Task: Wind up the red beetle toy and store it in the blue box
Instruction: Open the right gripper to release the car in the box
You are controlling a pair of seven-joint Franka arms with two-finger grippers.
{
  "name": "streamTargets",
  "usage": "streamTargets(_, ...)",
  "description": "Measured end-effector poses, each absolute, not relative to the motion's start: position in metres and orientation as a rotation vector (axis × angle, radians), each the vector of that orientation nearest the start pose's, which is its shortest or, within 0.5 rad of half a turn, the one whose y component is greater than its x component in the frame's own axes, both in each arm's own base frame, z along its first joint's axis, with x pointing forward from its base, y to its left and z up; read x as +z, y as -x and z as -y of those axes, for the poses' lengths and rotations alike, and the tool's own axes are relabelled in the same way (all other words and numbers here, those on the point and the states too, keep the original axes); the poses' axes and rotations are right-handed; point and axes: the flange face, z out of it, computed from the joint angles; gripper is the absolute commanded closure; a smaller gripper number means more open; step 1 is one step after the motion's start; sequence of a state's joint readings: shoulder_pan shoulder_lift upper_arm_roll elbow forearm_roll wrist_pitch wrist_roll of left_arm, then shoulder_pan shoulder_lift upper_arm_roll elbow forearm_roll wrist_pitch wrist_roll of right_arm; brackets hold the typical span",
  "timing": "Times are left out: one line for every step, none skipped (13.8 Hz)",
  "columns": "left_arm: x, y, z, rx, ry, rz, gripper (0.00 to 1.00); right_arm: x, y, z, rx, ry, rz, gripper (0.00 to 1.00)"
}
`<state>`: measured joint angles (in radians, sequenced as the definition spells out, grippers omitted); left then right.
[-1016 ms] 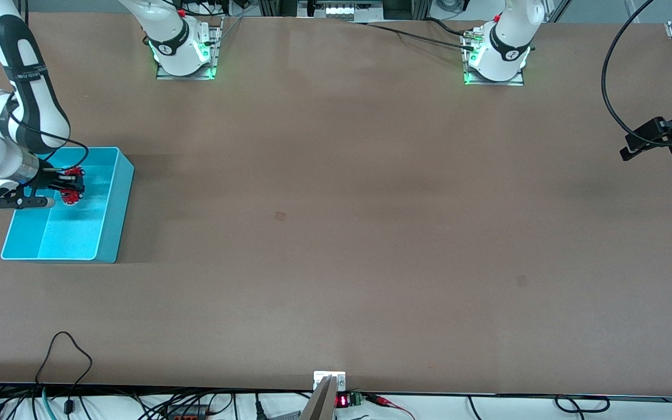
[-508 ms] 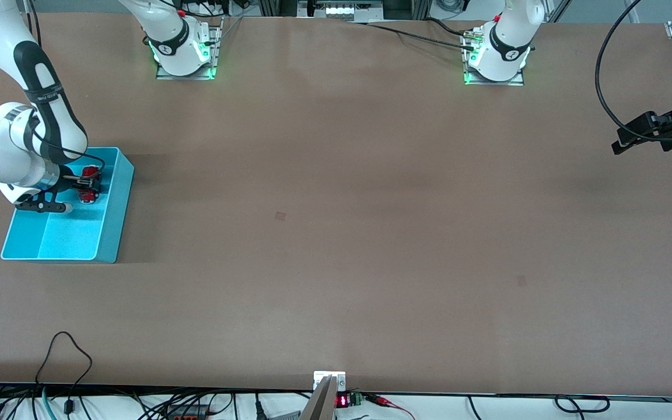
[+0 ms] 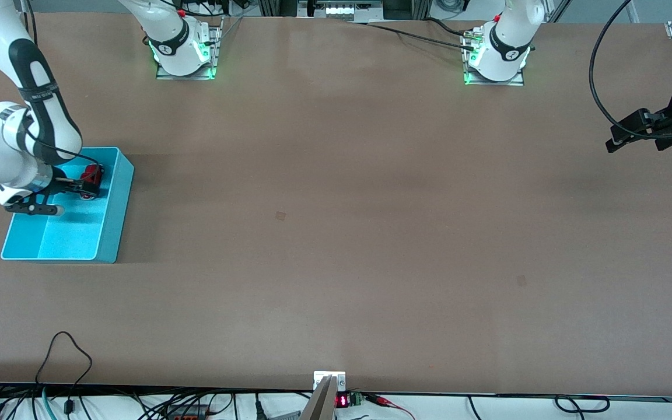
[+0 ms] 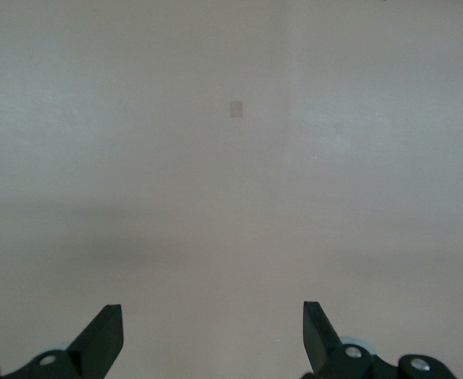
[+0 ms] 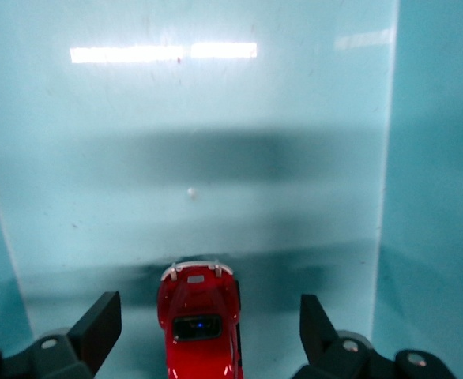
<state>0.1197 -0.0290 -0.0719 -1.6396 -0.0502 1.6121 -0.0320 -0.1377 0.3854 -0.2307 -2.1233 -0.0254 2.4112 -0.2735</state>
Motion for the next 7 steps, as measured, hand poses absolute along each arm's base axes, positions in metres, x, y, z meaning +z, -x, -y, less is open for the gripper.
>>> streamTargets(0.612, -0.548, -0.02, -0.003, 3.187, 0.13, 0.0, 0.245, -0.536, 0.204, 0.18, 3.2, -0.1, 0.0)
streamTargets(0.612, -0.548, -0.02, -0.003, 3.187, 0.13, 0.0, 0.268, -0.543, 0.203, 0.177, 3.194, -0.096, 0.0)
streamTargets(0.612, -0.548, -0.02, -0.003, 3.187, 0.13, 0.0, 0.298, -0.552, 0.198, 0.171, 3.187, -0.084, 0.0)
streamTargets(0.612, -0.548, -0.02, -0.003, 3.187, 0.128, 0.0, 0.33, -0.559, 0.192, 0.166, 3.18, -0.068, 0.0)
streamTargets(0.612, -0.548, -0.018, -0.003, 3.187, 0.123, 0.0, 0.363, -0.565, 0.185, 0.156, 3.174, -0.048, 0.0)
streamTargets(0.612, -0.548, -0.016, -0.003, 3.188, 0.114, 0.0, 0.396, -0.57, 0.175, 0.142, 3.17, -0.023, 0.0)
streamTargets(0.612, -0.548, -0.013, -0.003, 3.188, 0.106, 0.0, 0.427, -0.575, 0.163, 0.132, 3.168, 0.011, 0.0)
